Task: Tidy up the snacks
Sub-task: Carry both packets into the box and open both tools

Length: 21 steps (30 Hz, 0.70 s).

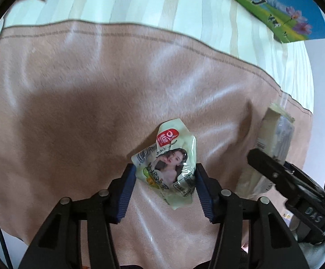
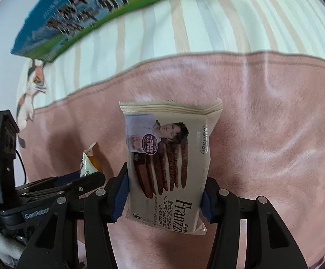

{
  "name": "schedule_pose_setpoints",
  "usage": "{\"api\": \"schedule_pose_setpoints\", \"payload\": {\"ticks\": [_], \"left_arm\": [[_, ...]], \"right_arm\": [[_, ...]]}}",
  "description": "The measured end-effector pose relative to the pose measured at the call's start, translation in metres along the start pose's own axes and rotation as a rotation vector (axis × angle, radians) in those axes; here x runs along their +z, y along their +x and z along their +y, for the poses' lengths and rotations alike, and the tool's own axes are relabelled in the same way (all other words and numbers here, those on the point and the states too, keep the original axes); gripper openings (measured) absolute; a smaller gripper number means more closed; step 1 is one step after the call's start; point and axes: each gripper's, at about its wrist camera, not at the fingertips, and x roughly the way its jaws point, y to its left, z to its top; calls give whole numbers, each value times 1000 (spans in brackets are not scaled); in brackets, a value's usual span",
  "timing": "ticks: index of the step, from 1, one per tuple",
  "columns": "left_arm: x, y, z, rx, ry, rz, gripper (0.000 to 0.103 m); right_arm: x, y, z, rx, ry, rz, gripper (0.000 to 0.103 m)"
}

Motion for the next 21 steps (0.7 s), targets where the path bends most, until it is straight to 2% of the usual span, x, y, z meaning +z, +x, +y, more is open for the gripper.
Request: {"api": "schedule_pose_setpoints", "payload": {"ticks": [3, 5, 8, 12, 15, 17, 19, 21], "left_arm": [[5, -11, 3, -1, -9, -18, 49], [14, -31, 5, -9, -2, -45, 49], [22, -68, 6, -35, 14, -93, 49], [33, -132, -14, -84, 49, -193, 49], [48, -188, -30, -141, 78, -287, 49], [49, -212, -40, -176, 106, -342, 49], [68, -236, -51, -200, 130, -393, 49], [94, -256, -59, -190, 152, -433, 49]], "right_arm": [[8, -16, 3, 18, 3, -25, 56], [5, -30, 0, 22, -14, -49, 56], [10, -54, 4, 54, -27, -92, 56], [22, -103, 17, 102, -62, -171, 56], [43, -148, 30, 142, -95, -258, 56], [59, -171, 40, 164, -107, -304, 56], [82, -187, 54, 184, -115, -344, 56], [105, -199, 58, 188, -120, -373, 56]]}}
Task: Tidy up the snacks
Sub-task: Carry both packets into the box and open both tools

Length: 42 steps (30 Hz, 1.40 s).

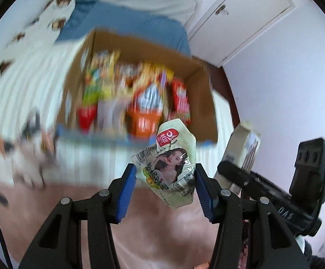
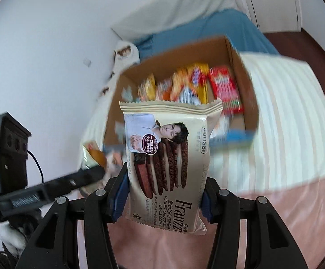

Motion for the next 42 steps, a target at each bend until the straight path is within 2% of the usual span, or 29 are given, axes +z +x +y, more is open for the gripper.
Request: {"api": "schedule_pose_setpoints", "payload": {"ticks": [3, 6, 12, 17, 23, 26, 27, 28, 30, 33, 35, 37, 42], "left_arm": [[24, 9, 1, 35, 34, -21, 49], [60, 29, 9, 82, 58, -10, 49], [114, 98, 47, 148, 37, 89, 50], [138, 142, 75, 205, 16, 154, 50], [150, 177, 103, 278, -20, 220, 53], [151, 187, 117, 299, -77, 248, 52], [151, 189, 122, 297, -97, 254, 51], [151, 189, 124, 300, -103, 247, 52], [150, 185, 125, 329, -107, 218, 56], [146, 177, 121, 349, -91, 176, 66], [144, 173, 116, 368, -60, 147, 81], [140, 168, 107, 384, -14, 126, 89], [124, 157, 89, 383, 41, 84, 95]], "right_arm": [[44, 12, 1, -31, -23, -28, 56], [80, 36, -3, -47, -23, -11, 56], [136, 98, -18, -89, -12, 38, 56], [170, 150, -20, -103, -30, 83, 56], [185, 206, -22, -124, -44, 173, 57], [185, 231, -27, -110, -16, 237, 59], [185, 235, -29, -118, -16, 240, 63], [183, 237, -32, -127, -21, 240, 75], [182, 239, -36, -150, -20, 237, 93], [183, 236, -43, -173, -16, 228, 93], [181, 227, -46, -209, -27, 213, 93], [179, 216, -49, -238, -46, 192, 95], [173, 187, -48, -296, -69, 144, 98]]}}
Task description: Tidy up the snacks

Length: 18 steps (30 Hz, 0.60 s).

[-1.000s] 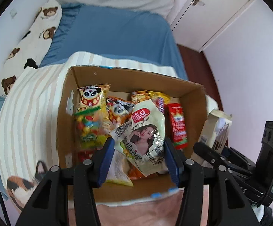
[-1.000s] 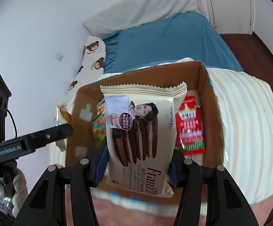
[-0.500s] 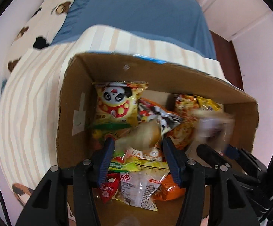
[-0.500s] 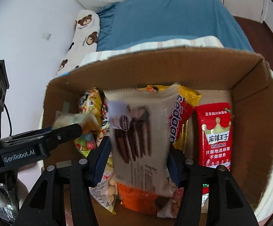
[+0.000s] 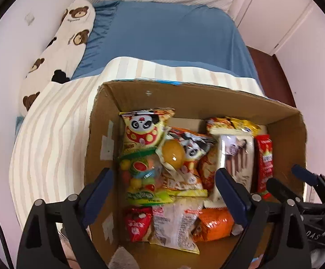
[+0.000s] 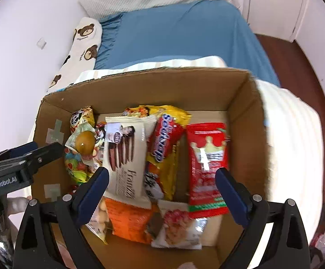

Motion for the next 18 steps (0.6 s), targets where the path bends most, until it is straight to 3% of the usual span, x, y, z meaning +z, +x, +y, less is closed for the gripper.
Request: {"api": "schedule_pose_setpoints", "payload": {"ticks": [11, 18], "left_arm": [[-39, -50, -22, 4, 61, -131, 96], [-79, -107, -28, 38, 42, -272, 96]], "right_arm": [[-35, -67, -20, -31, 44, -106, 99], [-71, -124, -21, -38, 49, -210, 99]]}}
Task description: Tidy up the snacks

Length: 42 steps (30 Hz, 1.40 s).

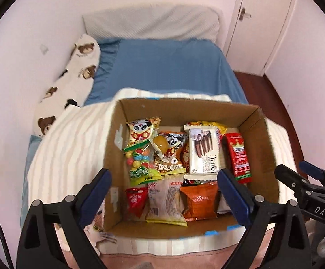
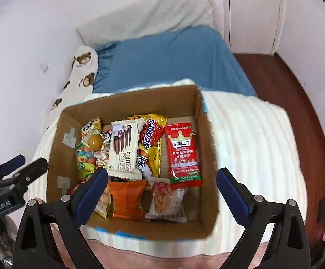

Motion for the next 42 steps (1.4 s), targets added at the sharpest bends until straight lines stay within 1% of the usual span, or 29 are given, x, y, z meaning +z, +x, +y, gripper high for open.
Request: {"api": "schedule_pose_setpoints", "payload": {"ticks": [4, 7, 10, 15, 18, 20, 22, 26, 32, 36, 42], "left_arm": [[-22, -50, -2, 18, -11, -94, 96], [-43, -86, -4, 15, -16, -149, 96], [-66, -118, -6, 7, -16, -186, 96], [-103, -165, -6, -6, -7, -240, 96], [-122, -192, -7, 7, 5, -283, 96], [-132, -211, -6, 21, 9, -315, 103], [-140, -227, -4, 31, 2, -348, 103], [-158, -255, 0, 50, -13, -405, 103], [-180, -273, -3, 66, -1, -423, 103], [-187, -275, -5, 63, 0, -433, 103], [-188, -270, -9, 67, -4, -423, 103]], "right_arm": [[-24, -57, 5, -9, -20, -101, 99], [-44, -96, 10, -13, -34, -161, 99], [-73, -140, 18, -18, -52, -223, 99], [-119, -200, 31, -25, -77, -305, 100], [-147, -231, 39, -40, -96, -355, 101], [-163, -250, 44, -49, -105, -384, 101], [-179, -267, 49, -62, -115, -413, 102], [-198, -291, 57, -79, -133, -456, 103], [-221, -319, 62, -73, -138, -530, 103], [-223, -324, 61, -57, -130, -530, 103], [-225, -323, 60, -82, -141, -530, 103]]}}
